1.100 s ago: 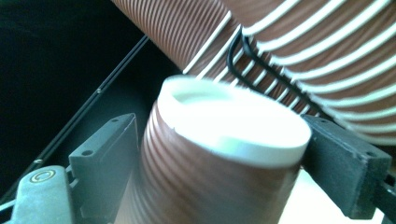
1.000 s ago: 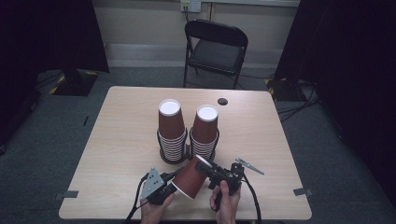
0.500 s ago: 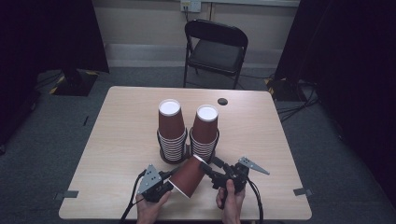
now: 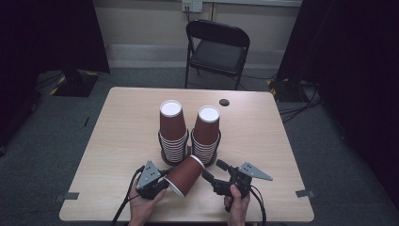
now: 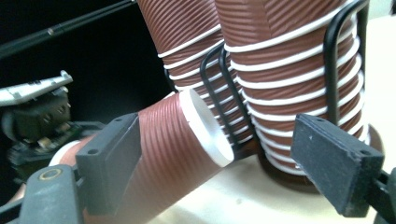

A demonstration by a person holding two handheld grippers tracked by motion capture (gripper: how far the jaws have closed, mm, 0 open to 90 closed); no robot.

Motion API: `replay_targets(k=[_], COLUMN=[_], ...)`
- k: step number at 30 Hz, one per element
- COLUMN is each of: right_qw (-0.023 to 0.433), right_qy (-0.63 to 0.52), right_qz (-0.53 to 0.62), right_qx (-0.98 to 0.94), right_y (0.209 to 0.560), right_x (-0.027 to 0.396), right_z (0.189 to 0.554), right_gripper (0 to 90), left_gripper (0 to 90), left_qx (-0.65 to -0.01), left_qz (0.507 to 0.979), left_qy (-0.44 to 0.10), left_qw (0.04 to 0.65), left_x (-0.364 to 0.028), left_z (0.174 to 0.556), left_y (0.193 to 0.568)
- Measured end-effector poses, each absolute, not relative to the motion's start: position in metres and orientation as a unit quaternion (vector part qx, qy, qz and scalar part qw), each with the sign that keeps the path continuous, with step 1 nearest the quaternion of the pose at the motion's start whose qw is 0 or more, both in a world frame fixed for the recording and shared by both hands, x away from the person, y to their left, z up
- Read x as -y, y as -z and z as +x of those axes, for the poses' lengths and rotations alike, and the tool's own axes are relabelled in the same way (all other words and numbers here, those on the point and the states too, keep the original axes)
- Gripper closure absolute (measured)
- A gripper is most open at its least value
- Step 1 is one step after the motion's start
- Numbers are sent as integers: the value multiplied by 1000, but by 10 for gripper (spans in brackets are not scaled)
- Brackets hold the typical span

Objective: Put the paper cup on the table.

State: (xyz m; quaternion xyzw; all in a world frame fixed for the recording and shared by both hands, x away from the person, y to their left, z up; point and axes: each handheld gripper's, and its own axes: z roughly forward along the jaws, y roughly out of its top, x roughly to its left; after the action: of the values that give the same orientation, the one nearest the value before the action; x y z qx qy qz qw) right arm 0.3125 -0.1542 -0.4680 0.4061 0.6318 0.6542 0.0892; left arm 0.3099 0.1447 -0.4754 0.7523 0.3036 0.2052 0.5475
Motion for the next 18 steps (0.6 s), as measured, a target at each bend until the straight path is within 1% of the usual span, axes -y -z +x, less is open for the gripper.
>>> replay_targets(k=[2,8,14,16,18], right_qw=[112,171,203,214,212], right_qy=[-649,-626,-587,-573,-562], right_qz=[396,367,334,322,307], right_qx=[-640,-666,-709,-723,-739], right_y=[469,474,477,477,477], right_x=[154,151,152,153,152], right_z=[311,307,306,305,304], right_gripper=[127,129,141,159,197], left_gripper=[856,860,860,860,860], left_qx=[-310,-328,-326,-327,-324], left_qz=[753,760,770,770,774], left_qy=[-200,-184,-169,-162,-153], left_qw=[545,531,522,523,523], left_x=[-145,-149,-151,-152,-151], left_z=[311,316,321,322,323], left_y=[475,471,464,462,461])
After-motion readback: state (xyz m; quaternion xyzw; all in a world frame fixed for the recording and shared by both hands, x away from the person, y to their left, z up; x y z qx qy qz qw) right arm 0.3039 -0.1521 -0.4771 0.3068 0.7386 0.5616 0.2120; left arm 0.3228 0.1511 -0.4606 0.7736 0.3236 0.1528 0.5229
